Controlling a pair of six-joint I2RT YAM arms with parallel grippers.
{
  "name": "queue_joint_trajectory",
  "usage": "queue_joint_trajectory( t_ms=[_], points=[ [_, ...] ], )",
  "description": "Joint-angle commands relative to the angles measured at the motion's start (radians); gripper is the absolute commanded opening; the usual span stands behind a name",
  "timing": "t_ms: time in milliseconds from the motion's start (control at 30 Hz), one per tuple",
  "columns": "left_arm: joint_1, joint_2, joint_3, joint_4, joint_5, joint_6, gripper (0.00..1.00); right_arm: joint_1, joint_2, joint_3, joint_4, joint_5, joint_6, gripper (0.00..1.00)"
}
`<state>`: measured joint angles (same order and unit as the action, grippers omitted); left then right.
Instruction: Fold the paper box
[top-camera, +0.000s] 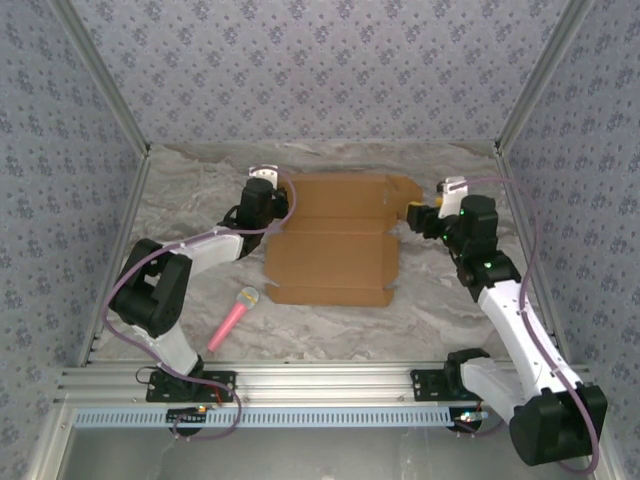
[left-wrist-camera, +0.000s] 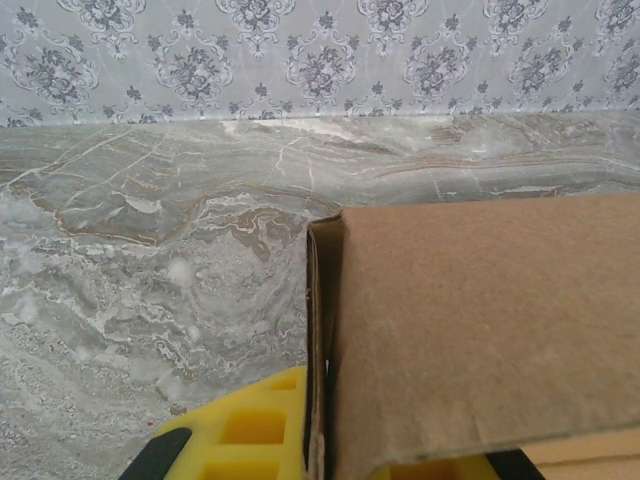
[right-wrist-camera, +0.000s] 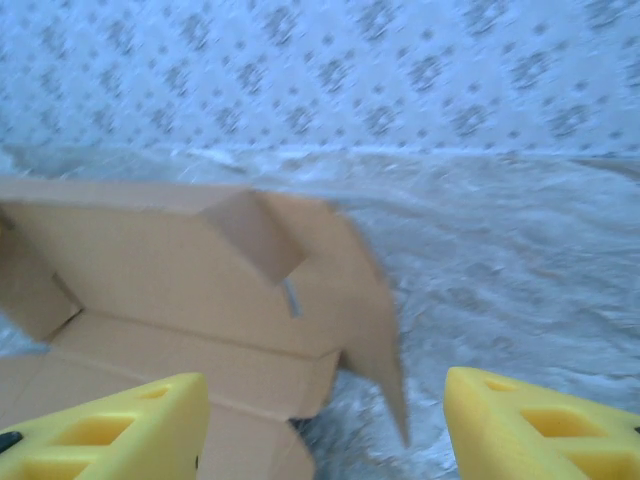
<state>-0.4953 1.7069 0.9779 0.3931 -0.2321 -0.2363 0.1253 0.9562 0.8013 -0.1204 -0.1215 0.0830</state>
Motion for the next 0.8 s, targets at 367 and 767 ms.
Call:
queue_joint_trajectory(
  t_ms=[367,767],
  points=[
    [0.002,-0.033,0.034,0.025,0.040,-0.008,0.00,-0.281,0.363,0.099,0.073,-0.178,0.125,0.65],
    [0.003,-0.030,0.045,0.017,0.046,-0.011,0.00,-0.245,0.541,0.093,0.173,-0.516,0.050,0.58]
  ],
)
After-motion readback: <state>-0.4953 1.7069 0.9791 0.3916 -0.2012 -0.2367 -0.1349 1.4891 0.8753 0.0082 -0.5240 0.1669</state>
